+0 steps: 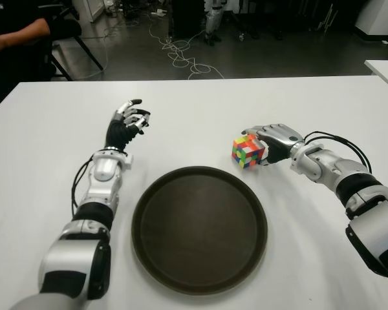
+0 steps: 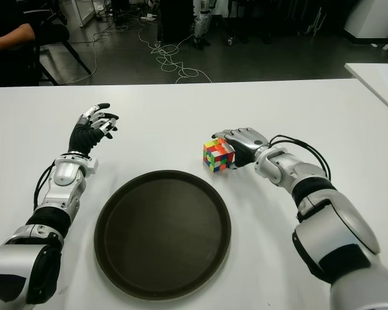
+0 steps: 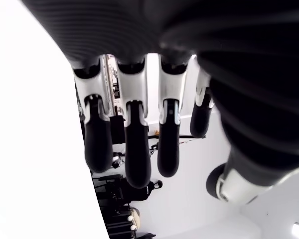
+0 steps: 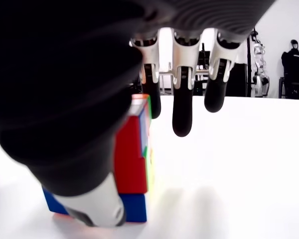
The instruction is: Pick up the Rubik's Cube and put it in the plate
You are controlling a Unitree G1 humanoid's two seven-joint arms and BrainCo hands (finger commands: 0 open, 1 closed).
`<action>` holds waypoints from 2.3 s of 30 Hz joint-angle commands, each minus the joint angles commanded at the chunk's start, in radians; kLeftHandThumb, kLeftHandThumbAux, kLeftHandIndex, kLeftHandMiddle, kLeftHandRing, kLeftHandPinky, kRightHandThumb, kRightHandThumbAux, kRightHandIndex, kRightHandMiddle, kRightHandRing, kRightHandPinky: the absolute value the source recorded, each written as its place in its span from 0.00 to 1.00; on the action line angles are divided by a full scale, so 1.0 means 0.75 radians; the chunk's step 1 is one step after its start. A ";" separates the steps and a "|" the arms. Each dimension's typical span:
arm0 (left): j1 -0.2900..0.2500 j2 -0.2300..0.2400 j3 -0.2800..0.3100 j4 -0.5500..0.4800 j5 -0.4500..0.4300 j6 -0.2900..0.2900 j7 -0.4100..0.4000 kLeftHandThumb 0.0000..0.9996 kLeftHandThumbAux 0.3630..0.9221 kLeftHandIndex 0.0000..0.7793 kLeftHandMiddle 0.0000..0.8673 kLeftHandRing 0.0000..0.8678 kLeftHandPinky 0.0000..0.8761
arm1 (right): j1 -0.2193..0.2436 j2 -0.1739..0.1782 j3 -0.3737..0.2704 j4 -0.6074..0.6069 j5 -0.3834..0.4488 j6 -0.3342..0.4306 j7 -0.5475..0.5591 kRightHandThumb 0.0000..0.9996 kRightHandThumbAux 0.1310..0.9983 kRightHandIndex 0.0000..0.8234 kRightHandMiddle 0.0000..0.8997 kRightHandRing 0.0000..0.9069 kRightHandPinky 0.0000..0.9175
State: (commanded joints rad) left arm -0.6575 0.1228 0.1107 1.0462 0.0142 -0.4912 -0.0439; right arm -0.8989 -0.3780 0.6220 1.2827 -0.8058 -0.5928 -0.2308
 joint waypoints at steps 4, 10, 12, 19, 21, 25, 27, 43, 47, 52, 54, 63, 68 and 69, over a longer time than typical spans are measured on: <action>0.001 -0.002 0.001 -0.002 -0.003 -0.001 -0.004 0.29 0.58 0.28 0.46 0.56 0.63 | 0.000 -0.001 0.016 -0.003 -0.021 -0.004 -0.026 0.22 0.87 0.22 0.31 0.32 0.33; 0.002 -0.002 -0.003 -0.001 0.002 -0.008 -0.001 0.27 0.55 0.28 0.45 0.54 0.61 | 0.002 -0.002 0.043 -0.002 -0.047 -0.005 -0.101 0.24 0.87 0.22 0.30 0.29 0.26; 0.003 -0.002 -0.005 0.000 0.004 -0.012 0.002 0.27 0.54 0.28 0.45 0.54 0.61 | 0.002 -0.002 0.048 -0.001 -0.048 -0.005 -0.117 0.24 0.87 0.21 0.28 0.27 0.24; 0.004 -0.004 -0.005 -0.001 0.002 -0.017 0.003 0.27 0.56 0.29 0.47 0.56 0.61 | 0.005 0.000 0.060 0.002 -0.045 -0.003 -0.150 0.22 0.85 0.20 0.23 0.22 0.20; 0.005 -0.005 -0.006 -0.002 0.003 -0.019 0.004 0.28 0.55 0.29 0.47 0.57 0.62 | 0.006 0.000 0.063 0.003 -0.045 -0.004 -0.159 0.23 0.84 0.21 0.23 0.22 0.20; 0.005 -0.007 -0.005 -0.004 0.000 -0.021 0.001 0.27 0.55 0.28 0.47 0.56 0.62 | 0.007 0.002 0.068 0.005 -0.046 -0.003 -0.172 0.22 0.83 0.21 0.22 0.21 0.20; 0.006 -0.008 -0.005 -0.006 -0.002 -0.022 -0.003 0.27 0.56 0.28 0.46 0.56 0.61 | 0.007 0.002 0.071 0.006 -0.048 -0.003 -0.179 0.21 0.83 0.20 0.21 0.20 0.19; 0.008 -0.010 -0.014 -0.015 0.001 -0.014 0.003 0.27 0.56 0.29 0.45 0.56 0.62 | 0.015 0.008 0.083 0.008 -0.059 0.001 -0.214 0.26 0.82 0.20 0.19 0.19 0.19; 0.009 -0.012 -0.015 -0.018 0.001 -0.012 0.006 0.27 0.55 0.28 0.45 0.55 0.62 | 0.014 0.008 0.088 0.007 -0.063 -0.001 -0.216 0.24 0.82 0.19 0.18 0.19 0.19; 0.010 -0.014 -0.017 -0.022 0.004 -0.010 0.012 0.27 0.53 0.29 0.46 0.56 0.63 | 0.013 0.006 0.096 0.006 -0.065 -0.007 -0.212 0.25 0.81 0.20 0.19 0.19 0.18; 0.010 -0.015 -0.017 -0.023 0.003 -0.008 0.014 0.28 0.53 0.29 0.46 0.56 0.63 | 0.012 0.007 0.097 0.006 -0.064 -0.007 -0.204 0.25 0.81 0.20 0.20 0.19 0.19; 0.011 -0.018 -0.019 -0.031 0.004 -0.003 0.019 0.28 0.57 0.30 0.47 0.57 0.62 | 0.012 0.009 0.100 0.004 -0.063 -0.006 -0.202 0.22 0.81 0.20 0.19 0.18 0.16; 0.014 -0.021 -0.020 -0.039 0.005 0.001 0.024 0.29 0.59 0.30 0.48 0.57 0.63 | 0.013 0.007 0.104 0.001 -0.066 -0.018 -0.220 0.21 0.81 0.20 0.20 0.20 0.18; 0.015 -0.021 -0.020 -0.040 0.005 0.002 0.024 0.29 0.59 0.30 0.48 0.57 0.63 | 0.014 0.007 0.104 0.001 -0.066 -0.019 -0.222 0.21 0.81 0.20 0.20 0.20 0.18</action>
State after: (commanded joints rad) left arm -0.6466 0.1072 0.0955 1.0159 0.0179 -0.4899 -0.0256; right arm -0.8885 -0.3731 0.7001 1.2837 -0.8555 -0.6070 -0.3970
